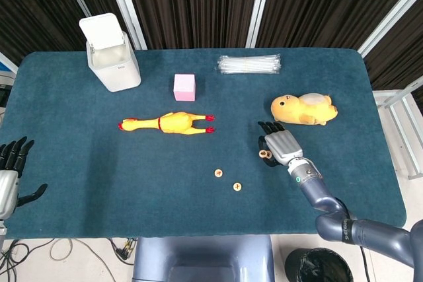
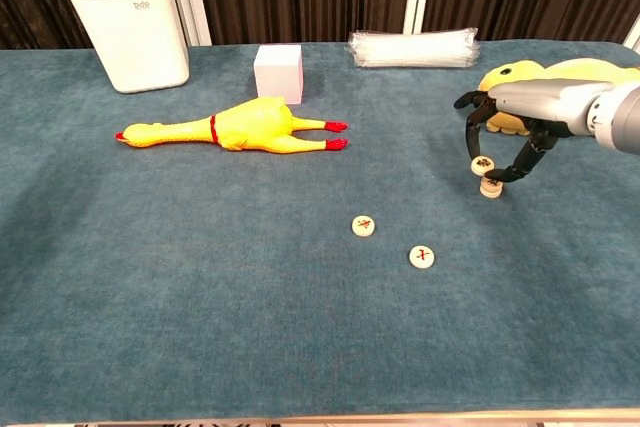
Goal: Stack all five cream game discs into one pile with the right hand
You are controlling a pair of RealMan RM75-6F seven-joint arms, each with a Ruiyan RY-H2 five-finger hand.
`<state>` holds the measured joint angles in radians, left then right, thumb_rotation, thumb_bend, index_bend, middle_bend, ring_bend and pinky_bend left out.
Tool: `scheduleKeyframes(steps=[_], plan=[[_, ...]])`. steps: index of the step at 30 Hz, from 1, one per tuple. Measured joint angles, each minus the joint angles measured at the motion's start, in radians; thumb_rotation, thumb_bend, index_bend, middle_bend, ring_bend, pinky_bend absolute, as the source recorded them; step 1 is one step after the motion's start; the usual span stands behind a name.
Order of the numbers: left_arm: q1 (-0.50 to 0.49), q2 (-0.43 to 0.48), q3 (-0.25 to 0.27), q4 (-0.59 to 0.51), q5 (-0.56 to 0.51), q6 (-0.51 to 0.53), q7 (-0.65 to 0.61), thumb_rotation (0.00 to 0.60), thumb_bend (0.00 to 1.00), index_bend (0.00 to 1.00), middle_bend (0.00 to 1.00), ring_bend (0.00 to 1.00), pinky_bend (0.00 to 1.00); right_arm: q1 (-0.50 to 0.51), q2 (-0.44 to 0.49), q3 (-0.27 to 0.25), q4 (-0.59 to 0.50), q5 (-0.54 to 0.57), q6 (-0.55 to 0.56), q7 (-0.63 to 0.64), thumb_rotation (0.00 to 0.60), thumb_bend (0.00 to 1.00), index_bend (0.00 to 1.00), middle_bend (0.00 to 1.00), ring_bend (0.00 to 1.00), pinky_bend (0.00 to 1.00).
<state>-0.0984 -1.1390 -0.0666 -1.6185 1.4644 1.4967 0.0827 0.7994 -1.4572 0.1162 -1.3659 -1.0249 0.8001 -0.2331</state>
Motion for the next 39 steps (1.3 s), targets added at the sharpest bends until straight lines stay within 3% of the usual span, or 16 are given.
scheduleKeyframes(steps=[19, 39], plan=[[0.004, 0.002, 0.003, -0.011, 0.007, 0.007, 0.010, 0.600, 0.17, 0.04, 0.00, 0.00, 0.06, -0.019, -0.040, -0.002, 0.103, -0.027, -0.038, 0.060, 0.600, 0.41, 0.54, 0.00, 0.00, 0.09], [0.004, 0.001, 0.003, -0.009, 0.009, 0.008, 0.009, 0.600, 0.17, 0.04, 0.00, 0.00, 0.06, -0.026, -0.045, 0.009, 0.133, -0.024, -0.061, 0.068, 0.600, 0.41, 0.54, 0.00, 0.00, 0.09]])
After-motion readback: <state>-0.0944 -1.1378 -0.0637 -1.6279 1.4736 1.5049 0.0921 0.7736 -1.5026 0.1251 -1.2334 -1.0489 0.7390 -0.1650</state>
